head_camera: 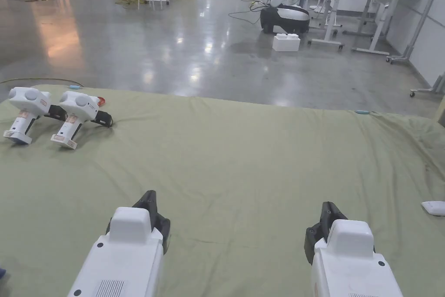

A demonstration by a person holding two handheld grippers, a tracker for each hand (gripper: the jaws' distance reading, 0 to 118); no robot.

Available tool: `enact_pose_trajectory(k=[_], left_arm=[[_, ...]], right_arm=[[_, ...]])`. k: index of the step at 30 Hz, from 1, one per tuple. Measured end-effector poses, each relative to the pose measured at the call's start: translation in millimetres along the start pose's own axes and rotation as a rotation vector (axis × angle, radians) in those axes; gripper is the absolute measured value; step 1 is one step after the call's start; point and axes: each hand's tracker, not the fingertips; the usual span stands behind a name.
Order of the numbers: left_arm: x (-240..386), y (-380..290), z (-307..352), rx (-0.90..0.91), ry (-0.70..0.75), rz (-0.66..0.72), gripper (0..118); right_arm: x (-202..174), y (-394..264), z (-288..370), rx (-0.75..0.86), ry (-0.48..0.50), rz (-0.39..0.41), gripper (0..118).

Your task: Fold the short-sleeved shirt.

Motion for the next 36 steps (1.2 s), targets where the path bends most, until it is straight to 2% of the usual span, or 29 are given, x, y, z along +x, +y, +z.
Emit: enact_pose_trajectory(k=[5, 10, 17, 18, 19, 21, 22, 23, 25, 28, 32, 36], left_arm=[[-6.9, 1.3, 1.4, 0.017, 0.028, 0.06, 0], [-6.9, 2.4, 4.1, 0.025, 0.026, 0.045, 0], [-4.6, 1.3, 2.9, -0.003, 0.047, -0.002, 3], [-5.4, 1.2, 3.3, 0.0, 0.045, 0.006, 9], [-6.4, 0.9, 3.7, 0.003, 0.047, 0.019, 22], [-10.0, 1.4, 2.3, -0.005, 0.052, 0.037, 49], [-10.8, 1.3, 2.0, -0.011, 0.054, 0.042, 68], [-11.3, 1.1, 1.8, -0.014, 0.06, 0.045, 80], [-14.1, 1.4, 2.1, -0.01, 0.07, 0.047, 102], [-18.1, 0.9, 3.9, 0.017, 0.071, 0.043, 114], [-20.9, 3.2, 3.8, 0.031, 0.049, 0.036, 116], [-23.7, 4.2, 2.7, 0.07, 0.035, 0.025, 117]], right_arm=[[2.3, -5.6, -0.9, -0.002, 0.014, -0.01, 2], [7.3, -6.7, -1.7, -0.015, 0.015, -0.045, 2], [8.0, -10.1, 0.5, -0.029, 0.002, -0.028, 3], [8.3, -11.3, 0.2, -0.029, 0.004, -0.027, 5], [8.4, -11.8, 0.0, -0.032, 0.001, -0.026, 15], [8.8, -12.4, 0.2, -0.035, -0.007, -0.03, 55], [9.8, -12.1, 0.5, -0.035, -0.015, -0.033, 81], [11.0, -12.4, 0.5, -0.032, -0.01, -0.041, 93], [12.8, -13.3, 1.7, -0.007, -0.002, -0.052, 98], [14.8, -11.4, 0.9, -0.012, 0.008, -0.057, 99], [14.5, -10.0, -0.3, -0.014, -0.02, -0.06, 108], [15.6, -6.9, -1.5, 0.009, -0.017, -0.054, 109]])
